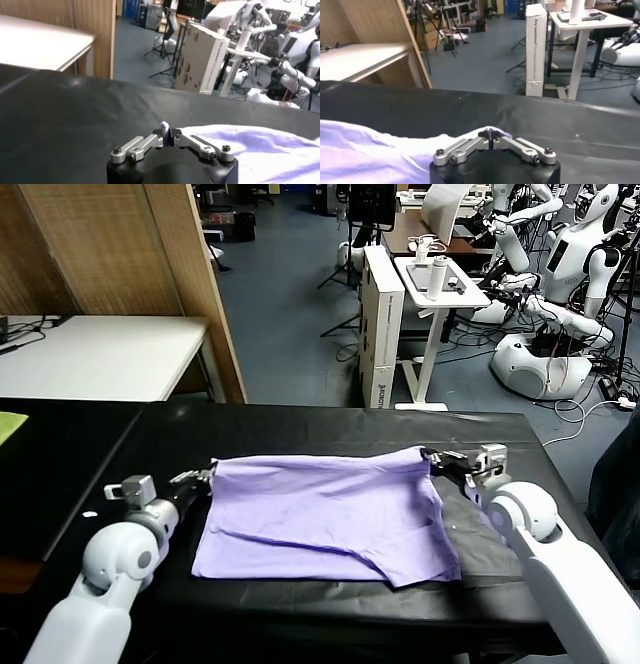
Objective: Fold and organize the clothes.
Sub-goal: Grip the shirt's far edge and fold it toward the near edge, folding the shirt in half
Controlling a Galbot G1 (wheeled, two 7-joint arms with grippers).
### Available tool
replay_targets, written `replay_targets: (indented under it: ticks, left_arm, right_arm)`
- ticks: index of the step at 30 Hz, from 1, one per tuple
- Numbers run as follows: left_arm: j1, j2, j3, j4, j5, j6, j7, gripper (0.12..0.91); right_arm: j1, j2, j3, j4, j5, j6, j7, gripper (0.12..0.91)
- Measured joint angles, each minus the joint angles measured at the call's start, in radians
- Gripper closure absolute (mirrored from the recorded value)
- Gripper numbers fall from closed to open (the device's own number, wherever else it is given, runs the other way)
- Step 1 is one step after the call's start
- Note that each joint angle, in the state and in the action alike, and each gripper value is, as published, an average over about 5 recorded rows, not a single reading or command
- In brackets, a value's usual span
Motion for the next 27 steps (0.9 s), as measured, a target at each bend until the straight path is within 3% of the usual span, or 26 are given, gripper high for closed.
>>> replay_targets:
  ticks: [15,27]
  left_arm:
    - [0.131,-0.011,-0.050,-0.111,0.005,0.002,-0.001,0.804]
    - [0.281,-0.046,-0.098,-0.204,0.035,0.004,0.008,0.806]
  right_arm:
    - [-0.251,-0.084,0.118,0.202,-0.018,-0.052,0.018,0.886]
    - [-0.374,-0.102,0.111,0.254,-0.056,-0.088,0.025,0.886]
